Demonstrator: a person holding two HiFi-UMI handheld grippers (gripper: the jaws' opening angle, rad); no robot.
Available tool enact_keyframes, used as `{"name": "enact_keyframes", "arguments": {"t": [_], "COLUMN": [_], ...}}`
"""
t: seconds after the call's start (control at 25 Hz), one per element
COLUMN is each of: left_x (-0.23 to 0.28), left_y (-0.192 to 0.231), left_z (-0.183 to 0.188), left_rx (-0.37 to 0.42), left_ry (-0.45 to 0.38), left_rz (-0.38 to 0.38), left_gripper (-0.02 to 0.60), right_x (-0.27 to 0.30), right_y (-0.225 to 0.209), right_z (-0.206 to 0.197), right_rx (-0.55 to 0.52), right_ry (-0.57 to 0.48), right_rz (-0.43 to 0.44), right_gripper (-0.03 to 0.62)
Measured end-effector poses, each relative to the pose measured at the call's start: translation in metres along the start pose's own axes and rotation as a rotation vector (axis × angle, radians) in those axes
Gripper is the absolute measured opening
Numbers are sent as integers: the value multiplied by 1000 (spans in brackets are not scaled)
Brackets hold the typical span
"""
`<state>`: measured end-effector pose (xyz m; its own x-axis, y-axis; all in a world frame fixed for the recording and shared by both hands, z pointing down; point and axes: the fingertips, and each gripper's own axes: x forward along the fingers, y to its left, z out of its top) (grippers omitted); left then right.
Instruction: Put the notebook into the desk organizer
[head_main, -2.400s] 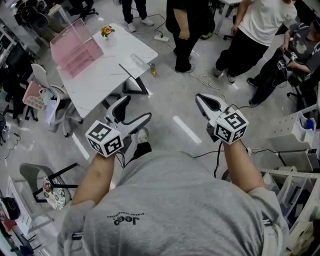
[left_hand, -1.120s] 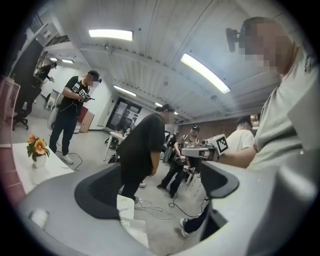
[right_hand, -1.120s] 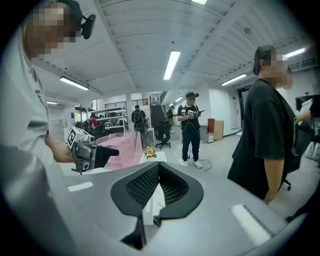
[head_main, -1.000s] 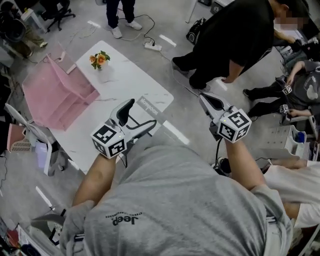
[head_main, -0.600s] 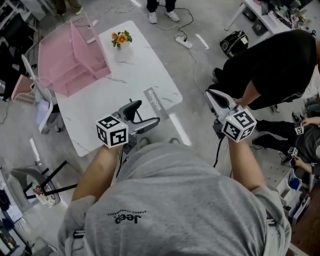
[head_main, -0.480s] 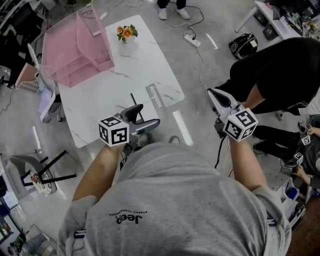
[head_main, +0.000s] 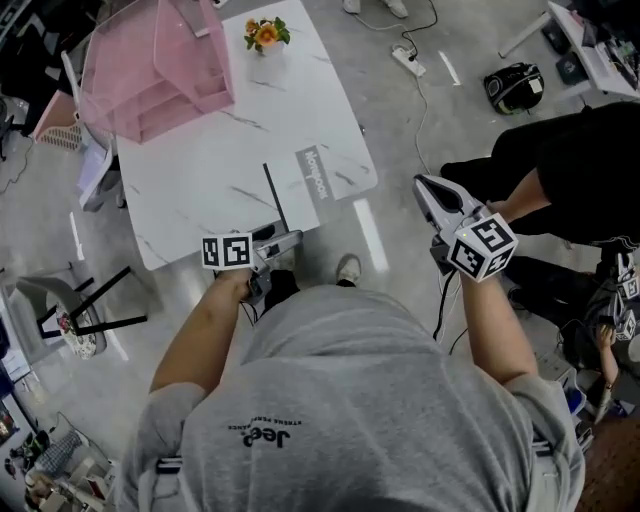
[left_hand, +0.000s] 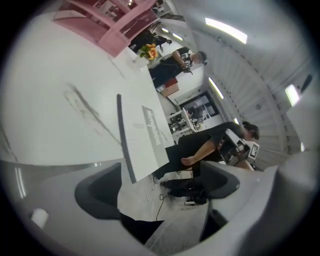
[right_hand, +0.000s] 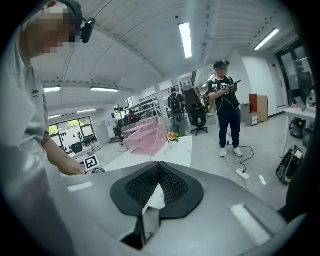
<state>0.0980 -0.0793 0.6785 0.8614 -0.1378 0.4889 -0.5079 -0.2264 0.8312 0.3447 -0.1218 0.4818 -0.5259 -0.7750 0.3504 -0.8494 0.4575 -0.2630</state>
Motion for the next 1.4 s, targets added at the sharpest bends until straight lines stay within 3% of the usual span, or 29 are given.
{"name": "enact_keyframes", "arguments": {"t": [0.16,0.4,0.56,0.6,0.72,0.76,0.84,1.08,1.4], "left_x": [23,56,69,70,68,67,64,39,-27], "left_y": [29,35,36,38,38,33,17,-28,-59], "left_z": [-6,-5,-3,-3,2,6,12,26,81], "left_rx": [-106,-214,-245,-244,-247,-250,-246,-156,-86], "left_ry": [24,19,32,38,9,-10,-36,-49,-190], "left_rz": [0,-37,-54,-49,-35,-49,-102,-199,-285], "left_gripper": [526,526,512,471,162,107,69,67,66], "right_x": [7,9,10,10,8,8,8,15,50], "right_y": [-1,-3,-2,-2,-3,-3,-4,1,24], "right_z": [-9,-22,-25,-25,-24,-23,-22,-8,29], "right_rx": [7,17,16,14,11,11,11,-4,-57], "right_ry": [26,69,89,92,101,103,103,82,39], "right_rz": [-11,-33,-30,-29,-31,-31,-30,-4,62], "right_gripper": [3,3,3,3,3,3,3,3,3]}}
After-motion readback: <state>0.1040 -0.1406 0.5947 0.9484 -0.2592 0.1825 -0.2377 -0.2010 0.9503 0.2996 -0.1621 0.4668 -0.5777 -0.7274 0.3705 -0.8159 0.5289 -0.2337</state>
